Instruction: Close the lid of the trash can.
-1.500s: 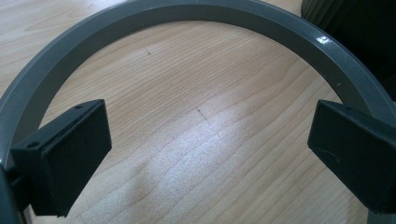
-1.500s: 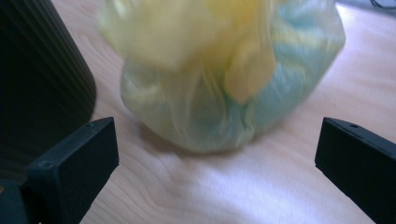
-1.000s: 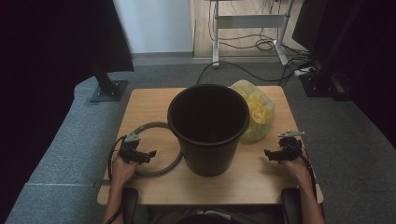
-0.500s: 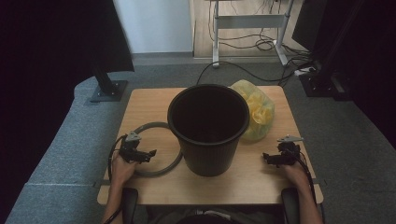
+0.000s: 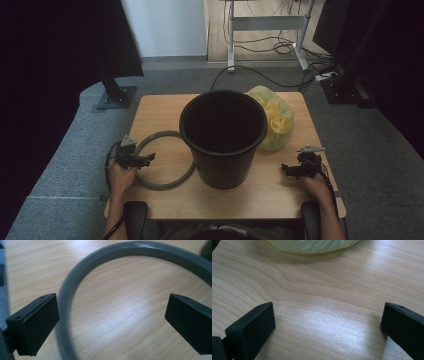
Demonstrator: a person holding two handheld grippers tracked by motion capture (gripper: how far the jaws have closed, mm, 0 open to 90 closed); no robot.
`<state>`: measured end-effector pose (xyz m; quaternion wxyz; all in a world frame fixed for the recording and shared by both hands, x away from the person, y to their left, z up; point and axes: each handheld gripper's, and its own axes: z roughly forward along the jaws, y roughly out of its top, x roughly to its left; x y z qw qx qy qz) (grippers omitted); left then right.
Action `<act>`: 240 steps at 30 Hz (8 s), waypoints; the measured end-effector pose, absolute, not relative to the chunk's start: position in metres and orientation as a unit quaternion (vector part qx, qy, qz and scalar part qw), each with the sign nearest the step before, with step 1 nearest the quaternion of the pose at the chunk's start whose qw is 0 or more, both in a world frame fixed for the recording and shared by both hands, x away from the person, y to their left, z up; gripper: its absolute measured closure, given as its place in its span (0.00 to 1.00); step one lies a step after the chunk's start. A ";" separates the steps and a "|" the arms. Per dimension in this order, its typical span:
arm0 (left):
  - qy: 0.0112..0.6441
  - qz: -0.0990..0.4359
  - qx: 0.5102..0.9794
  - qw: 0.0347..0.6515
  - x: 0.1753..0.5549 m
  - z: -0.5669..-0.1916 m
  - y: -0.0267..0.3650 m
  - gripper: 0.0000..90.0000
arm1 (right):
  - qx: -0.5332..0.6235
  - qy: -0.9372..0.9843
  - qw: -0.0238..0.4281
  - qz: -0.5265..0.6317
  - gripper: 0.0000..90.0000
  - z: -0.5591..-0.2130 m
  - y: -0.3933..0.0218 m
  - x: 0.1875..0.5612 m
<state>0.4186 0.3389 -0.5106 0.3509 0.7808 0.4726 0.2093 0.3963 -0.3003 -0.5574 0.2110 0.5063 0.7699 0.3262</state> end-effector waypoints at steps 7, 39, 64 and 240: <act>0.508 0.215 0.761 0.342 0.425 -0.521 0.353 0.00 | 0.506 0.770 0.211 0.326 0.00 -0.557 -0.300 0.396; 0.571 0.212 0.737 0.294 0.428 -0.538 0.367 0.55 | 0.506 0.770 0.211 0.326 0.00 -0.557 -0.300 0.396; 0.586 0.161 0.726 0.322 0.430 -0.519 0.380 0.87 | 0.506 0.770 0.210 0.327 0.00 -0.557 -0.300 0.396; 0.373 0.056 0.849 0.369 0.501 -0.271 0.167 0.87 | 0.499 0.774 0.208 0.328 0.00 -0.557 -0.299 0.395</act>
